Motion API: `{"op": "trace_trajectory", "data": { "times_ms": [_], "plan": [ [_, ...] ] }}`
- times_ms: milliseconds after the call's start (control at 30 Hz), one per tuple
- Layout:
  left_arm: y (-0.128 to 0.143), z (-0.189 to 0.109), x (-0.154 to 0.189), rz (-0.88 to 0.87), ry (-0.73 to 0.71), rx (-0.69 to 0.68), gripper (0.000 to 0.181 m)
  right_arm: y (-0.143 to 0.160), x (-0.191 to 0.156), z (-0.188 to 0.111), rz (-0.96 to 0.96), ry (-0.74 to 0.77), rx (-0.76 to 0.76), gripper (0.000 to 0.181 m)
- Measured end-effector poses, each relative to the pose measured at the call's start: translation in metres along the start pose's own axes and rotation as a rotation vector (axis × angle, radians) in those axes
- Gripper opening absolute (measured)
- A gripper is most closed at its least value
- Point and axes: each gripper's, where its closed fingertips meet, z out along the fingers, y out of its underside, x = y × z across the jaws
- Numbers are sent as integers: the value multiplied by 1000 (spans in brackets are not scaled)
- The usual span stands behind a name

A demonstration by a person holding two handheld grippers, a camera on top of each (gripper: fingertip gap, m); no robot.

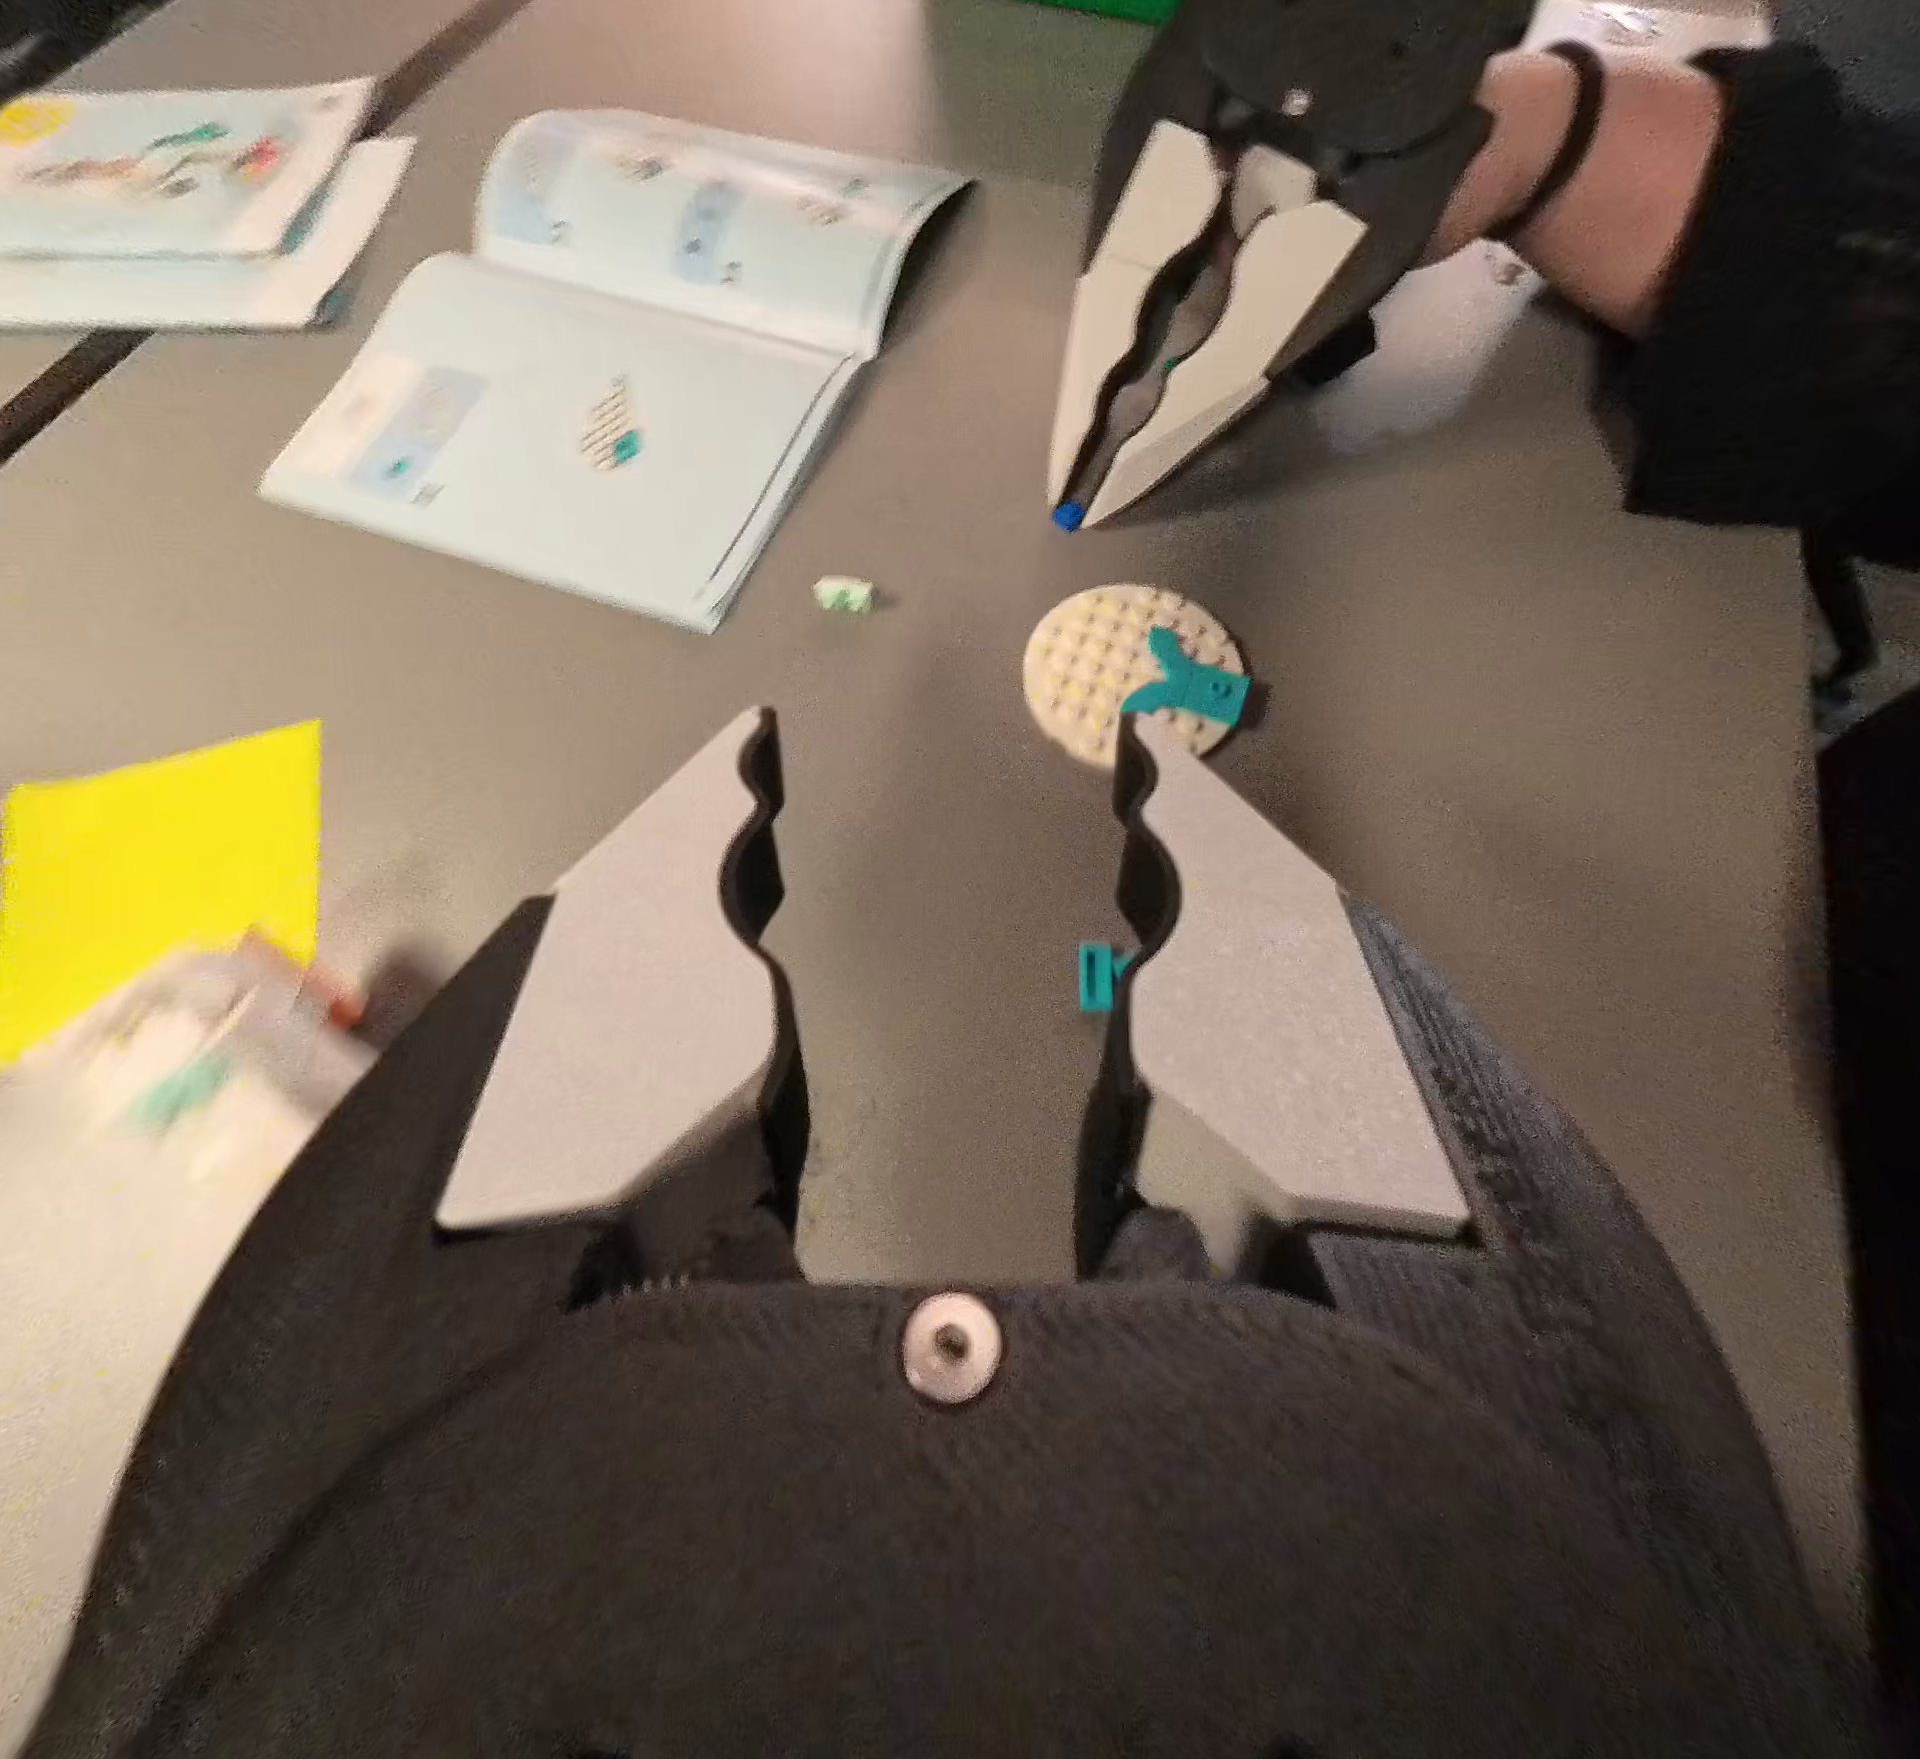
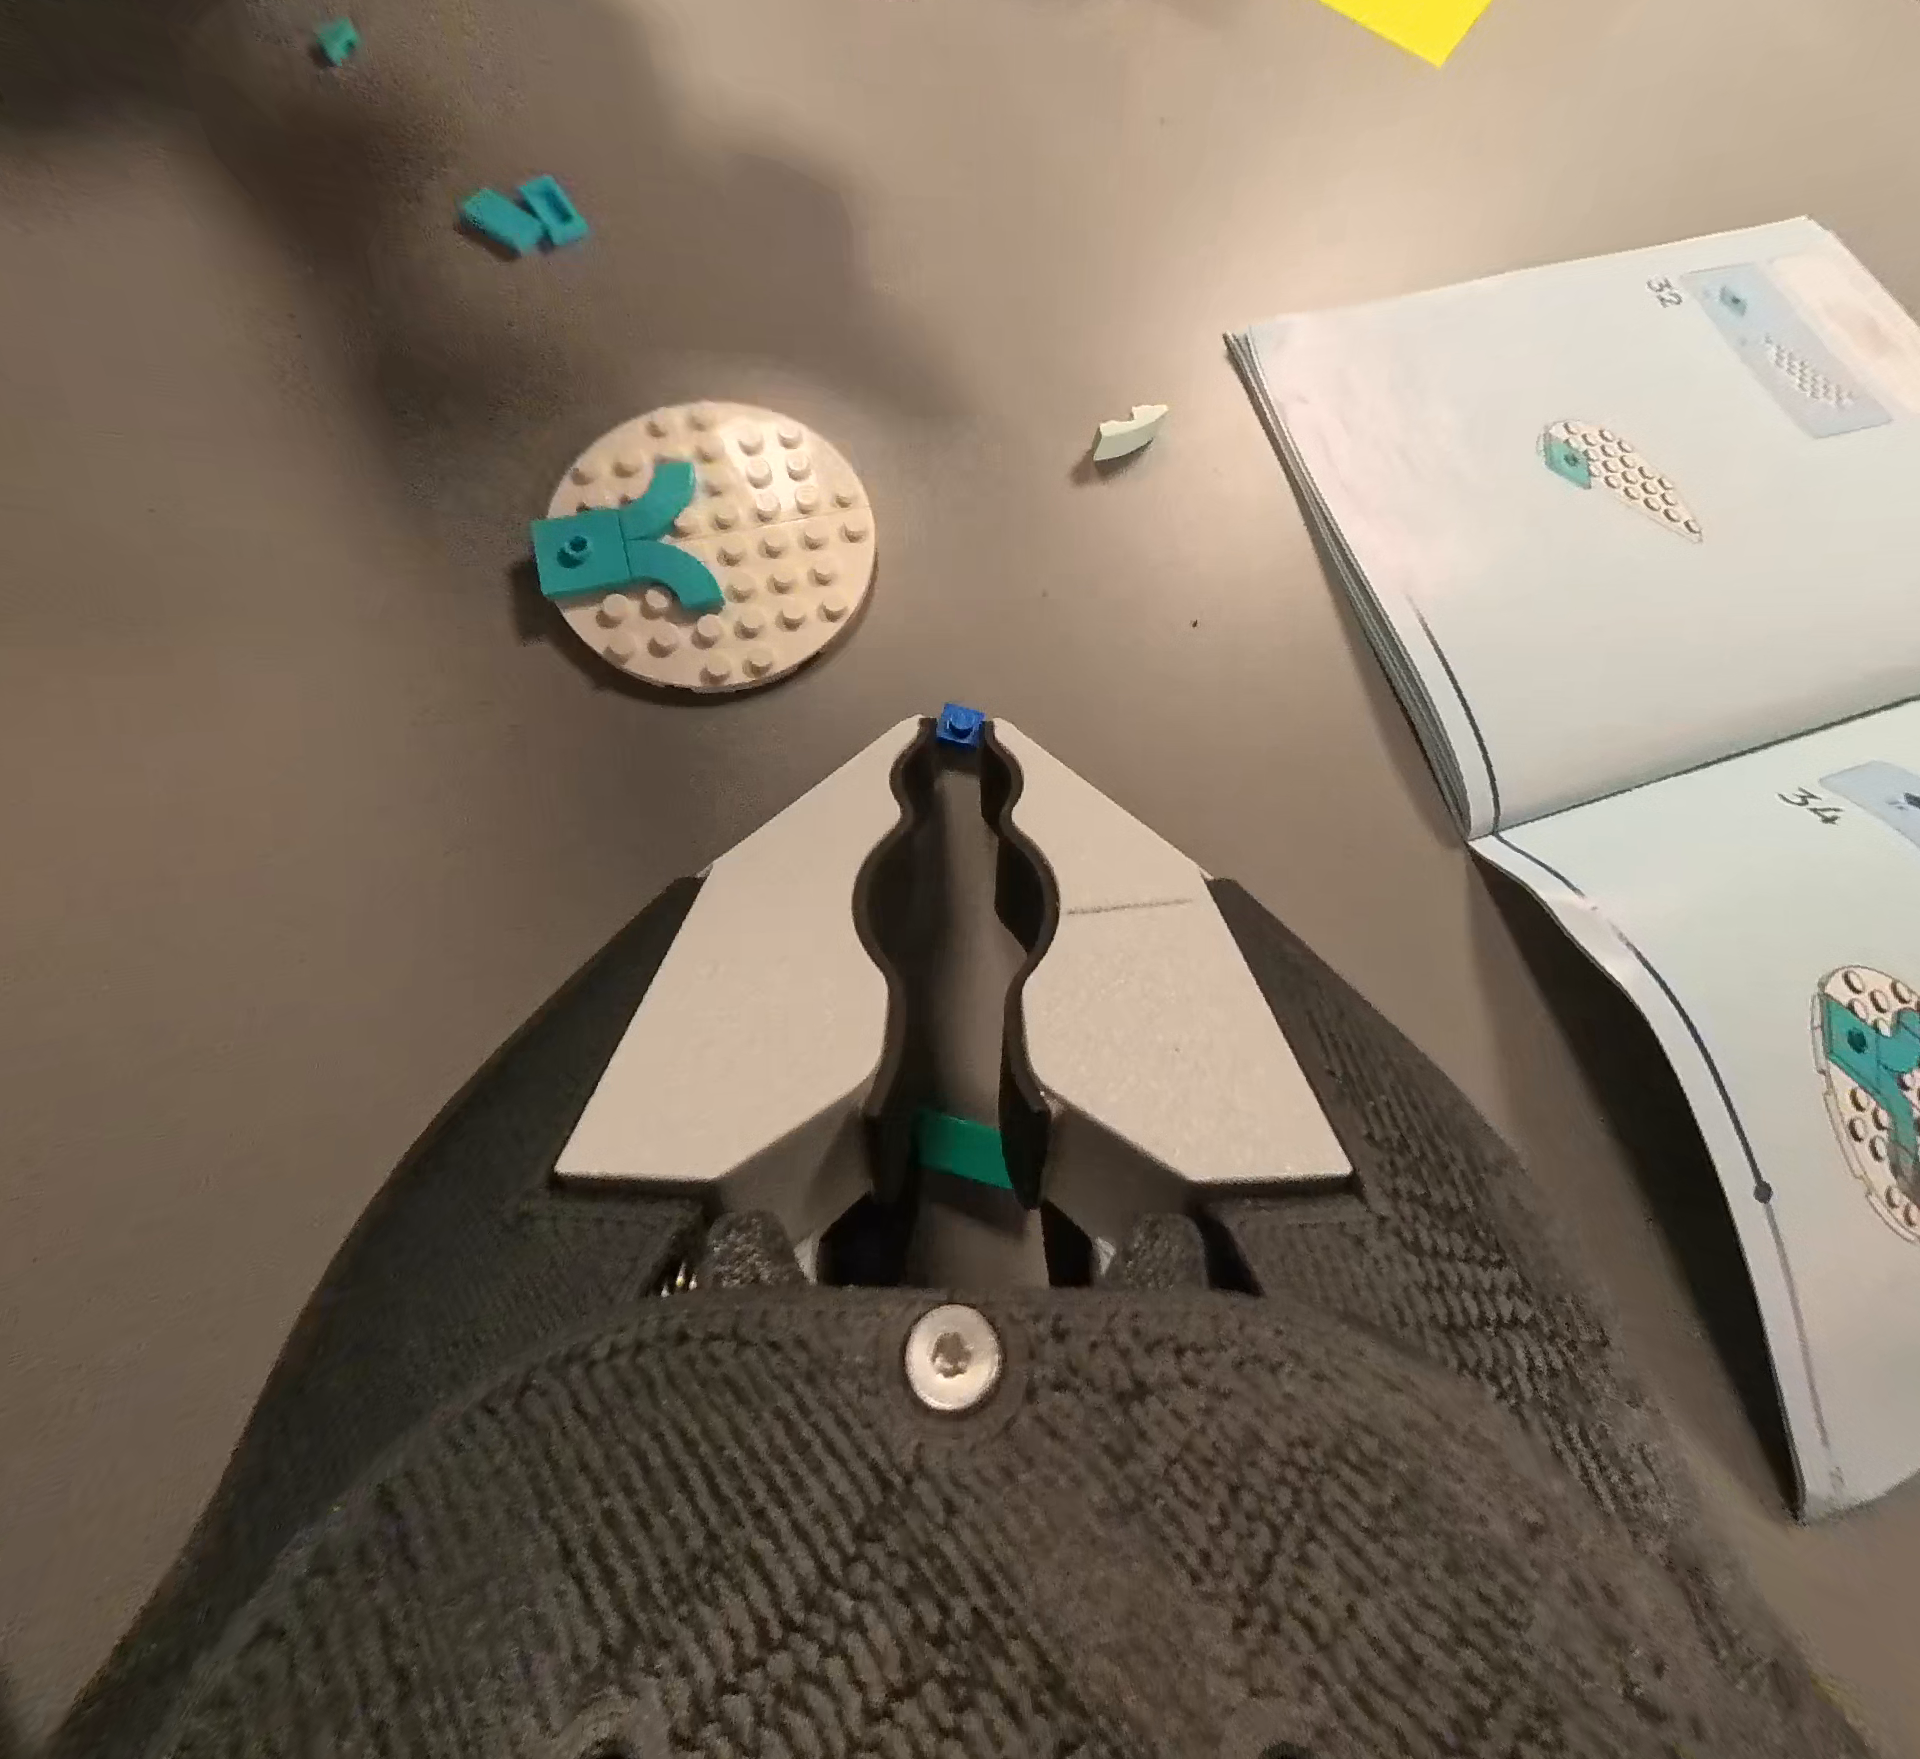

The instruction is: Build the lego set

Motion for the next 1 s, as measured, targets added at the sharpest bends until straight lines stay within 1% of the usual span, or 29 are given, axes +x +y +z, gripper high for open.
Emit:
{"op": "trace_trajectory", "data": {
  "times_ms": [67,100,133,200,267,367,467,533,600,767,900,1000],
  "plan": [
    [15,-24,-12,-104,-122,-45,60,0,0,0,7,0,1,7],
    [25,-35,-17,-183,-193,-68,56,0,0,0,14,-1,0,8],
    [32,-43,-17,-268,-230,-74,54,0,0,0,21,-4,0,10],
    [46,-52,-2,-392,-204,-79,56,-1,-1,1,37,-12,4,14],
    [63,-58,9,-451,-216,-117,58,-2,-3,1,50,-28,2,23],
    [81,-66,25,-469,-214,-157,59,-3,-1,-3,37,-5,5,33],
    [86,-63,45,-490,-113,-160,57,-11,5,-11,32,43,42,41],
    [94,-59,50,-494,-83,-208,54,-15,7,-17,28,69,56,44],
    [100,-57,50,-459,-89,-242,50,-18,5,-21,25,82,61,44],
    [108,-52,57,-444,-61,-290,47,-27,-22,-22,18,40,89,43],
    [106,-50,66,-449,-25,-283,44,-39,-52,-15,0,-20,113,41],
    [103,-48,84,-460,65,-285,42,-48,-70,-7,-20,-63,125,40]
  ]
}}
